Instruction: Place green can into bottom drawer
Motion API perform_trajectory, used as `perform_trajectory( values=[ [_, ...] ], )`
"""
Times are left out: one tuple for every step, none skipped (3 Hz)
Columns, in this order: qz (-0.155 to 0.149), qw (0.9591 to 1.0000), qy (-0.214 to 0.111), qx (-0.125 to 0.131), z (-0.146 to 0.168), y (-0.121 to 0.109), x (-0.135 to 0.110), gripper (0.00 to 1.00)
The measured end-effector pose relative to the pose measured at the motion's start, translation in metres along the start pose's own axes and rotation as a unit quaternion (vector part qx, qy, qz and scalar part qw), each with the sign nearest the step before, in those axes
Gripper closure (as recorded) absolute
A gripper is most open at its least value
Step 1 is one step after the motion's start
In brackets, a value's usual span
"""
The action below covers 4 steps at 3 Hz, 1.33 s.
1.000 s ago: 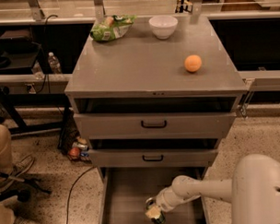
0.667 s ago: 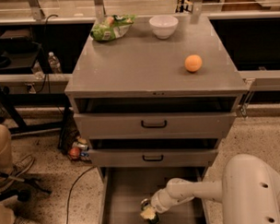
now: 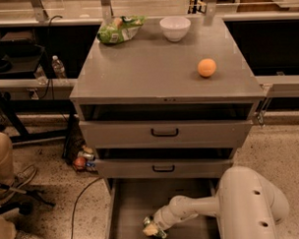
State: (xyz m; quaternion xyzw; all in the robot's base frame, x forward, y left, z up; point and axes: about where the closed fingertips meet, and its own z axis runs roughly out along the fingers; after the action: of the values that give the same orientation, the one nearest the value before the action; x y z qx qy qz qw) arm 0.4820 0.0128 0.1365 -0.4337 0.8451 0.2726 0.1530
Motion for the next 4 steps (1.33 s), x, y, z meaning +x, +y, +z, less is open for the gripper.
perform_trajectory(
  values=[
    [0.005,1.0000,-0.004,-0.006,0.008,-0.001,-0.001,0.75],
    [0.005,1.0000,-0.003,-0.007,0.009,0.000,0.000,0.54],
    [0.004,0.9999,-0.006,-0.012,0.011,0.003,-0.002,0.29],
    [-0.003,0.9998,-0.010,-0.017,0.008,0.007,-0.011,0.01]
  ],
)
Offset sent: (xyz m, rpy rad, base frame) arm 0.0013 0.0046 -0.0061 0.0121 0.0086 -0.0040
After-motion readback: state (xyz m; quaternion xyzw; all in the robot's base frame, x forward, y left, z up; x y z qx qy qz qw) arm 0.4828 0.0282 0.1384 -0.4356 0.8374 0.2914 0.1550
